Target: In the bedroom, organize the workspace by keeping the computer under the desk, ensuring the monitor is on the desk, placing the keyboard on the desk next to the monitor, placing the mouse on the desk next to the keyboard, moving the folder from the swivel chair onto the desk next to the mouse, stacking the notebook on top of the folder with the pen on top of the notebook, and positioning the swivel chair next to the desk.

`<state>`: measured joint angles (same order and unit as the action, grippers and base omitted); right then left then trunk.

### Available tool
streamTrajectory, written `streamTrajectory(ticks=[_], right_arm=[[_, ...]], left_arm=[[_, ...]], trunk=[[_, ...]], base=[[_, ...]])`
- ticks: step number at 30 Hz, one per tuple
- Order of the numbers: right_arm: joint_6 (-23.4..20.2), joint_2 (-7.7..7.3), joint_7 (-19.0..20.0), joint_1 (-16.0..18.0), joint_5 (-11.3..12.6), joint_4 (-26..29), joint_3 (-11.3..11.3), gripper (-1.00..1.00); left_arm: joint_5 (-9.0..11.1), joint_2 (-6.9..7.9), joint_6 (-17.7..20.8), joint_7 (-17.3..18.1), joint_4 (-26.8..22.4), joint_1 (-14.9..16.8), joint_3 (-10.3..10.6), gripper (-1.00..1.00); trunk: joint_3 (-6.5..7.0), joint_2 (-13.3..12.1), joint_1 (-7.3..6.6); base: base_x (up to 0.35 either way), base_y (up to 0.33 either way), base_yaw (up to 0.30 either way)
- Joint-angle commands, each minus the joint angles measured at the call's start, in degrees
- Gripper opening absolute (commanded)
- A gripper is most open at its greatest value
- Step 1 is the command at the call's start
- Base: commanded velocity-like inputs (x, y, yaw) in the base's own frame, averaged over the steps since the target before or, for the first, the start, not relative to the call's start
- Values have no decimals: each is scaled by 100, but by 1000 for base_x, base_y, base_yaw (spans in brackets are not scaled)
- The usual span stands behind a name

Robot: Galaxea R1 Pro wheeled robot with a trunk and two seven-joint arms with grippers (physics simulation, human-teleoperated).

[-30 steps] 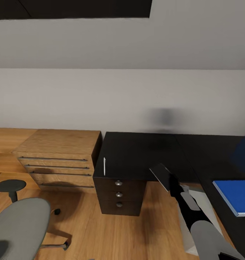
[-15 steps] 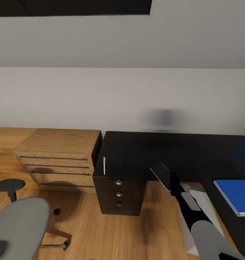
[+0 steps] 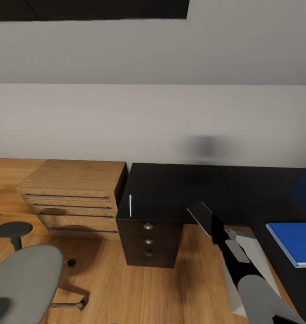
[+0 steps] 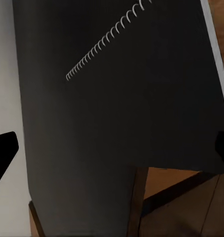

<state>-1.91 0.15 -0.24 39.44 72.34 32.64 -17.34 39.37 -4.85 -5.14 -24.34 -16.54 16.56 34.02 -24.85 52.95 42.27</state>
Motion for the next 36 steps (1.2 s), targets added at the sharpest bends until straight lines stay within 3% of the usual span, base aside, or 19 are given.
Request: streamTrajectory(ticks=[1,22,36], right_arm=[[-20,2,-3,3,58,5,-15,100],[-28,-20,-11,3,69,12,-21,100],[-18,-55,-3,3,46,7,-24,100]], left_arm=[[58,2,-30,-27,1,5,49,100],[66,2,-22,-43,-1,5,58,100],[70,2,-22,-44,1,5,61,100]], trunk=[[-6,4,-1],[-6,4,-1],[-257,566,306]], base=[[-225,0,0],[-28,0,0],[0,0,0]])
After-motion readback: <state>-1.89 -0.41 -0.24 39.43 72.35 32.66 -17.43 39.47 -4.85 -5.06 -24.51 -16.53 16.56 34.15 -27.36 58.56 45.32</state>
